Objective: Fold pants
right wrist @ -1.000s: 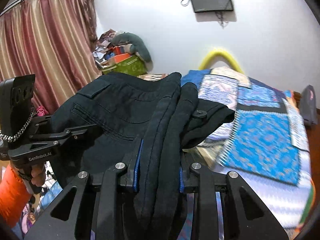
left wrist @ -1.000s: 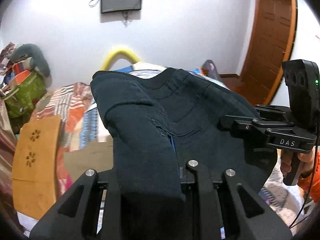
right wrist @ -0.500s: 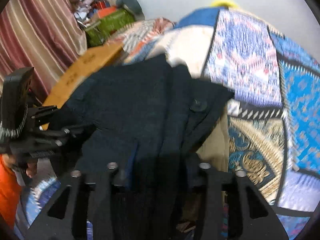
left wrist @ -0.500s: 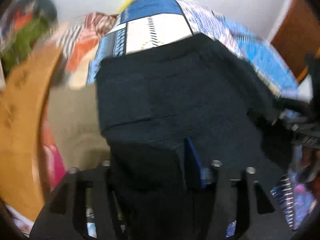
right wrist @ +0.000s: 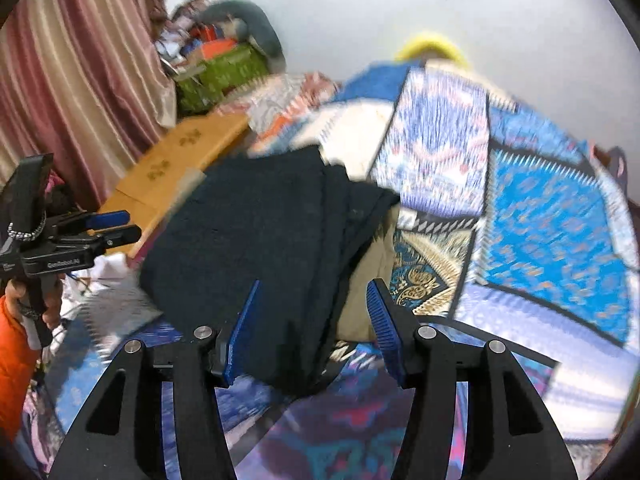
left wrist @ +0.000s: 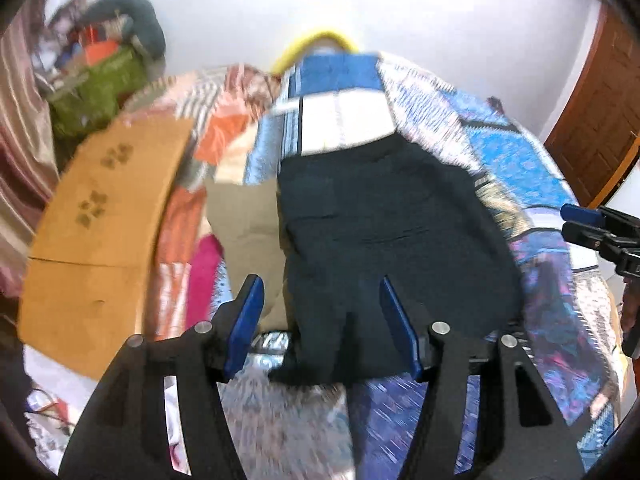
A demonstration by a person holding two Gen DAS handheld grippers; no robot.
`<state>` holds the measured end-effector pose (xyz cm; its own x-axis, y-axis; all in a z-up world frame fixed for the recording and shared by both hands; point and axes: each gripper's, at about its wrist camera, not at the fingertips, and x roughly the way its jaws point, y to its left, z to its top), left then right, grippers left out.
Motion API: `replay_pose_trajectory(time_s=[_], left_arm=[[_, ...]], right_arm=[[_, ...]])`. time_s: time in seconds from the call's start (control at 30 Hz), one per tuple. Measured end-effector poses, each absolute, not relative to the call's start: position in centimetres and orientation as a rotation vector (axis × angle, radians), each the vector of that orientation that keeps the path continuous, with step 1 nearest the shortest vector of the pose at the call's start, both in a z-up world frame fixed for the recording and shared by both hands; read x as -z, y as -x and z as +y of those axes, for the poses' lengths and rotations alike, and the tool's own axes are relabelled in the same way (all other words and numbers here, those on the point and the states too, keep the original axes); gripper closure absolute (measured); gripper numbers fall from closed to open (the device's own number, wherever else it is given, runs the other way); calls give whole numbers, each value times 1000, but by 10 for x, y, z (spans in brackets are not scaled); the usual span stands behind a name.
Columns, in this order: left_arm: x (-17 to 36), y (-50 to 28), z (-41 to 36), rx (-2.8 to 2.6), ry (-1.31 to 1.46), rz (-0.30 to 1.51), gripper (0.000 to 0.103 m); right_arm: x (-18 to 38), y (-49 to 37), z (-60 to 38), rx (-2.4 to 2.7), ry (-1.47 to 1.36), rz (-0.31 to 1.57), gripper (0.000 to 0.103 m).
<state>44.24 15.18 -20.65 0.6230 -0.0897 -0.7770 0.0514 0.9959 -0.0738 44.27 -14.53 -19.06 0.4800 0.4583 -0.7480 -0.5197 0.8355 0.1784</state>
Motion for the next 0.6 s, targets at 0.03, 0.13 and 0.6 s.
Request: replay_pose_trajectory(time_s=[0.03,0.13,0.6], left_arm=[[196,-436,149,80,38,874,42],[145,-397,133,80,10,779,42],[-20,-170,51,119,-63,330,42]], right_arm=[[178,-435,-146,-603,75,861,52],[131,-400,-152,-616,68,763,52],[-18,-204,-168,-684,33,325,52]])
